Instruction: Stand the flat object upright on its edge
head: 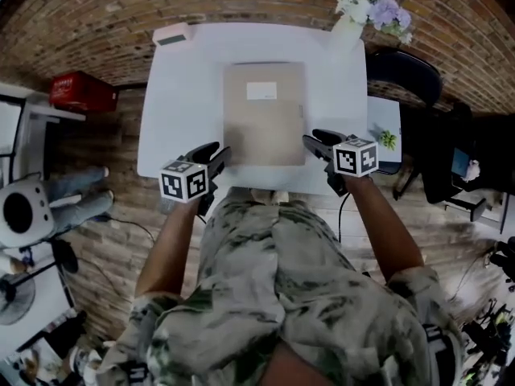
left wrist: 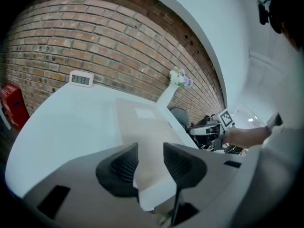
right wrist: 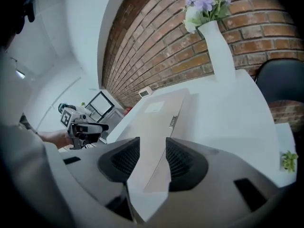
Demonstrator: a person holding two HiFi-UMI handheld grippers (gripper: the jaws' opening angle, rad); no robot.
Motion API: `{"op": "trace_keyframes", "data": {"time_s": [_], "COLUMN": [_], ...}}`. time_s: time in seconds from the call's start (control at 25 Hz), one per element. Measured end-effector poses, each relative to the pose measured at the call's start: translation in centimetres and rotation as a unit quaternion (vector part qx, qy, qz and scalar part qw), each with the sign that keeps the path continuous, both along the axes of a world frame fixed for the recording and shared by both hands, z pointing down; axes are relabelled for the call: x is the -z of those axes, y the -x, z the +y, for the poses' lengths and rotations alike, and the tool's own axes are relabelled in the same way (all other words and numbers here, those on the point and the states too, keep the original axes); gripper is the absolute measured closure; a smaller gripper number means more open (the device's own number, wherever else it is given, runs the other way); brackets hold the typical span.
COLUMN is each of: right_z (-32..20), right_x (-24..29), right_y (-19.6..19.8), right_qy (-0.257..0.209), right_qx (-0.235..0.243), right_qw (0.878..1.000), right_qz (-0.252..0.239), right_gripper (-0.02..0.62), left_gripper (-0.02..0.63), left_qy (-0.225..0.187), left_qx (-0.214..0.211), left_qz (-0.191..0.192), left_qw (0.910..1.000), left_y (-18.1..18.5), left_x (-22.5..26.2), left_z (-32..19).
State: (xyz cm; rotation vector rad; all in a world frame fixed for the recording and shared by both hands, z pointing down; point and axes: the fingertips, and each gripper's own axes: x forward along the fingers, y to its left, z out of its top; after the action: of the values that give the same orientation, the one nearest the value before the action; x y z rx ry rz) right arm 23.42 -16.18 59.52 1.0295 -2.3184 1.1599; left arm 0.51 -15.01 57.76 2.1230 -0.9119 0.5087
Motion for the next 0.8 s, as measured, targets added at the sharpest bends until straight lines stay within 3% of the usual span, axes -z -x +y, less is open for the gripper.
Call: {"op": "trace_keyframes", "data": {"time_s": [0.48,0.8], "right_z": [-5.6,-7.3], "right_x": [-4.2,-5.5], "right_y": [0.8,1.8], "right_qy": [0.071,0.102], "right_qx": [-0.027,-0.010], "right_qw": [0.997,0.995], "right_qz": [-0.003,-0.009], "right_gripper": [0.383,0.376], "left_gripper": [0.413,0.390], "left_qy": [0.074,0.105], "left_qx": [-0.032,-0.048], "left_qz": [0.025,0.030], "left_qw": [0.9964,0.9929], "left_y": [0.9,0.4], "left_x": [-5.2,-7.4], "left_z": [-6.1,-8.1]}}
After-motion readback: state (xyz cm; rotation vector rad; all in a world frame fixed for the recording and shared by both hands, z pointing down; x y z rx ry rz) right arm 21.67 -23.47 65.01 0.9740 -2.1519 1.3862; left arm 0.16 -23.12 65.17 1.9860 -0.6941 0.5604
